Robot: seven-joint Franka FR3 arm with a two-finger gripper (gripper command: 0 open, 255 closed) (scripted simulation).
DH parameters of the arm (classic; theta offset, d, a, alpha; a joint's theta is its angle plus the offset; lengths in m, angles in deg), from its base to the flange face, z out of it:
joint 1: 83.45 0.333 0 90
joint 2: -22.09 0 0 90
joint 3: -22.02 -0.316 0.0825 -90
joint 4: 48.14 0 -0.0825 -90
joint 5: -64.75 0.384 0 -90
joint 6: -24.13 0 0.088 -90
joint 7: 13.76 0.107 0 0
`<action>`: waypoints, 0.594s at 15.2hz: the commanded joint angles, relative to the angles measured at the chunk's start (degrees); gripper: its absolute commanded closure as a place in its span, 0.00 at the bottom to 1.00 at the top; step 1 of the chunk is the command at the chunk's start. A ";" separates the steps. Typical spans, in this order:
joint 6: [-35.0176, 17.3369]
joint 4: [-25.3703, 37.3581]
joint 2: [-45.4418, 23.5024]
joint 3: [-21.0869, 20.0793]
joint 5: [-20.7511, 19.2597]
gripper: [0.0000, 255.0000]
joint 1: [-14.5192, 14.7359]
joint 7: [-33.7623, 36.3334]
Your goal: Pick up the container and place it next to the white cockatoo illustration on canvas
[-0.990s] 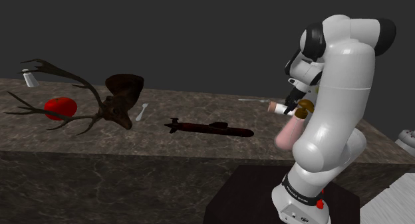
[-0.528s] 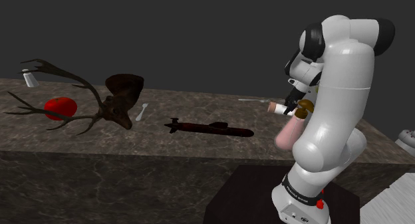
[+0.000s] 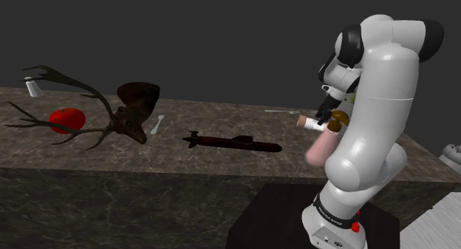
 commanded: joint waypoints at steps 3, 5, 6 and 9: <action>3.36 1.25 3.81 2.24 -4.45 0.00 1.09 2.83; 3.36 1.24 3.82 2.23 -4.46 0.00 1.08 2.83; 3.36 1.25 3.82 2.23 -4.46 0.00 1.07 2.83; 3.36 1.25 3.82 2.23 -4.46 0.00 1.07 2.83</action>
